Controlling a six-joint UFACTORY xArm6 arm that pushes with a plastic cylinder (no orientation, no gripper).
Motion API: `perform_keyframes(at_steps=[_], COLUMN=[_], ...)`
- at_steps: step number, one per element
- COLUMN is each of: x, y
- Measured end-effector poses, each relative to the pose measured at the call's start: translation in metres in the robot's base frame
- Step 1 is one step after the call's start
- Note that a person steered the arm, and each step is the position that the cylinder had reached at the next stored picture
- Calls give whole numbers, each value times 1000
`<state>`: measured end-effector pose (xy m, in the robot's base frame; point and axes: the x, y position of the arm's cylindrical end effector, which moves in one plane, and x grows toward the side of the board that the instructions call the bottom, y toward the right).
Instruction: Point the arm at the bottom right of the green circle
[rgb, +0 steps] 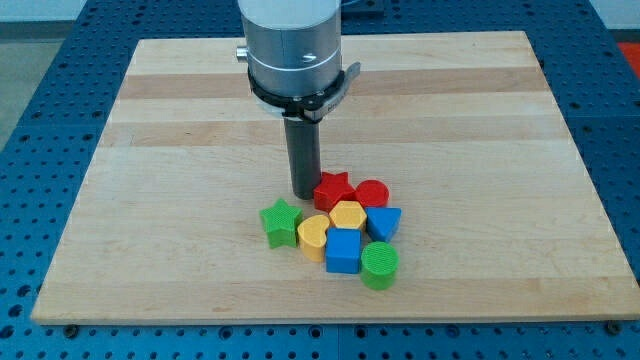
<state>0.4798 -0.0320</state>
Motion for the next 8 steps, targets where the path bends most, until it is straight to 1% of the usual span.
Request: perform_keyframes(at_steps=[1, 3, 5, 6, 7, 8], x=[-3, -46, -48, -44, -19, 23], y=[0, 7, 89, 138, 171, 178])
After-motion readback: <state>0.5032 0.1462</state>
